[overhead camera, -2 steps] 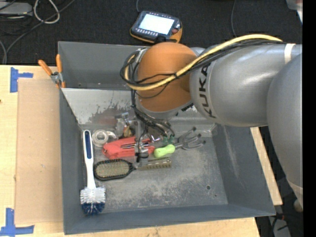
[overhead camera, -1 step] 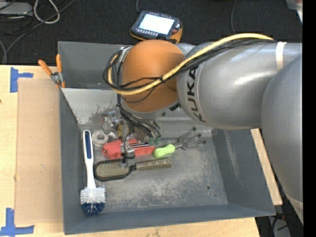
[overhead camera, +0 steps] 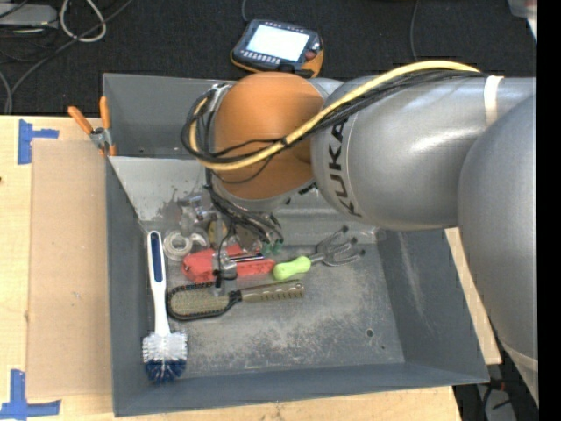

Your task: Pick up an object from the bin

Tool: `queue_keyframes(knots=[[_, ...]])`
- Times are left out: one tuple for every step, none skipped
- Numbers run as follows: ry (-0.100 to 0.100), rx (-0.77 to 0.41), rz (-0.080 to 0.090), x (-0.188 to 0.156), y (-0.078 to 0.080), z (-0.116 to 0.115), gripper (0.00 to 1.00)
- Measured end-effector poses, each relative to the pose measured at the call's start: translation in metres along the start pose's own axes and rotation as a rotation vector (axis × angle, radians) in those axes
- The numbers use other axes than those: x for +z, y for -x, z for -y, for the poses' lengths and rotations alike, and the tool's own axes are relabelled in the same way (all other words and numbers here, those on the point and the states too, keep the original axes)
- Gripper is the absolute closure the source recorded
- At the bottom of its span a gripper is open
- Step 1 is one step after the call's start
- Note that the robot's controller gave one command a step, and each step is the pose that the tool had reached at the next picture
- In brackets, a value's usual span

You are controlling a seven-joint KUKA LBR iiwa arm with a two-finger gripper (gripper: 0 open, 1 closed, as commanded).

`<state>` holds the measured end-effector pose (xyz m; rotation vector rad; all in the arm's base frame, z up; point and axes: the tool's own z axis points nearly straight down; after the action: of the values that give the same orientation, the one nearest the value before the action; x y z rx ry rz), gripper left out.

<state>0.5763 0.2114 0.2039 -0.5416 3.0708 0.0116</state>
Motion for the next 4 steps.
queue_keyframes(knots=[[0.001,-0.251,-0.008,-0.021,0.031,0.004,0.00],[-0.001,0.024,-0.009,0.038,0.024,0.013,0.00],[0.001,-0.236,-0.005,0.033,0.001,-0.019,0.00],[0.001,-0.172,-0.009,0.102,0.003,0.014,0.00]])
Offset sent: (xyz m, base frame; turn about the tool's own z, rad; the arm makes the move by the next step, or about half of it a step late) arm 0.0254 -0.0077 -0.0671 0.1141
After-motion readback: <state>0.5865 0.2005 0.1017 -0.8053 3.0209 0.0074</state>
